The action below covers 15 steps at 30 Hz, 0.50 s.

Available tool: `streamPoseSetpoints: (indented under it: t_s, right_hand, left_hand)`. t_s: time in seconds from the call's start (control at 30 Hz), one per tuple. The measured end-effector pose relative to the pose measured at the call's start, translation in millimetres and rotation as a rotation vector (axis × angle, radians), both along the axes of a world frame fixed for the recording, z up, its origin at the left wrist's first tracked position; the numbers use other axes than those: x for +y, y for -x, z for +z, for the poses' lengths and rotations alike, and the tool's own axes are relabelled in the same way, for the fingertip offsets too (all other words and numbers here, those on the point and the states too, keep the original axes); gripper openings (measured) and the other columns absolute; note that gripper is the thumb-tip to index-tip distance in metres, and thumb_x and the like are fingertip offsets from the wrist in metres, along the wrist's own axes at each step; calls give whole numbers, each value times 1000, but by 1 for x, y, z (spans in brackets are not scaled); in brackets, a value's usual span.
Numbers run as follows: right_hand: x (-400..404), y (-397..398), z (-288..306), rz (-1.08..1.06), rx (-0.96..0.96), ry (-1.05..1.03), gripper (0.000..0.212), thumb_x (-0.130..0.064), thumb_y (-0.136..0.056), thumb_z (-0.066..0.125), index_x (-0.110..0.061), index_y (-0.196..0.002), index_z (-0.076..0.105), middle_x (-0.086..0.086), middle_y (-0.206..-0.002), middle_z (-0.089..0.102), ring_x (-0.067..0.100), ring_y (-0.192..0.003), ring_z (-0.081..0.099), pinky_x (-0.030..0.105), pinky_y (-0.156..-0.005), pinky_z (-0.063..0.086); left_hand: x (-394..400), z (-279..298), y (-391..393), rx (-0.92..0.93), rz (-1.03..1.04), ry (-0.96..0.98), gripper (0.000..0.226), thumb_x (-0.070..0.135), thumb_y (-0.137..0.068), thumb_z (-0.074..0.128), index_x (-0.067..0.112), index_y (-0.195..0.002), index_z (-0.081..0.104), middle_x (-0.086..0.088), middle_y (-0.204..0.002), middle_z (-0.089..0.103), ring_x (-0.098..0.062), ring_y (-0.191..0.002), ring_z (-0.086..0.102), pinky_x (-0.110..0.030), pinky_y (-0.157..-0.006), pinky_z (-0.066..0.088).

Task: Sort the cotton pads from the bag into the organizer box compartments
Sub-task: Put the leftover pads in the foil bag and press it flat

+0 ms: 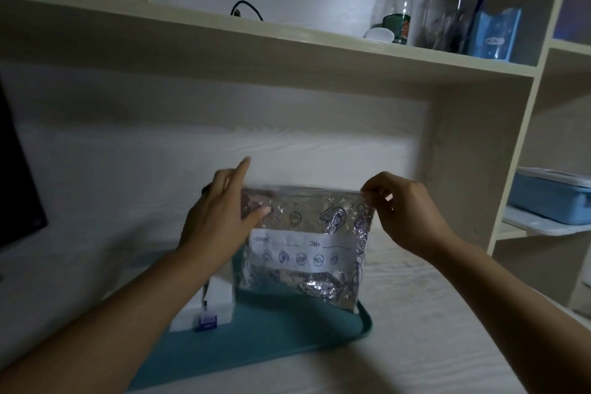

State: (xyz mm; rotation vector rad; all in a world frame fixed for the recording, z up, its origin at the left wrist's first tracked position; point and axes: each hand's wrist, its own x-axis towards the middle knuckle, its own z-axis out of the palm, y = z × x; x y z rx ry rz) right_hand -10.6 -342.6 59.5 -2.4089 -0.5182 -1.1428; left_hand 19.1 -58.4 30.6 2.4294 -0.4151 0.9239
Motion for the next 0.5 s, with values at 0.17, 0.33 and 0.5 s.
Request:
streamPoseSetpoints:
  t_s: [0.17, 0.33, 0.5]
  right_hand:
    - [16, 13, 4, 81, -266, 213, 13, -11, -93, 55, -6, -94, 67, 3, -85, 64, 21, -71, 60, 35, -58, 52]
    - [26, 24, -5, 51, -468, 424, 16, -15, -96, 58, -4, -101, 69, 8, -87, 63, 25, -76, 59, 38, -52, 49]
    - [52, 27, -54, 154, -203, 359, 48, -35, -95, 57, -9, -135, 51, 6, -118, 63, 20, -103, 58, 29, -82, 49]
  left_hand:
    - [-25, 18, -14, -63, 3, -247, 23, 33, -97, 59, 19, -106, 75, -2, -103, 68, -23, -90, 62, -32, -75, 49]
    - [-28, 11, -41, -133, -202, -4, 7, 3, -86, 70, 5, -84, 76, -8, -92, 69, -26, -83, 65, -37, -79, 54]
    - [3, -38, -61, 166, -240, 216, 21, -8, -76, 73, 12, -70, 73, -5, -82, 74, -19, -78, 69, -32, -77, 54]
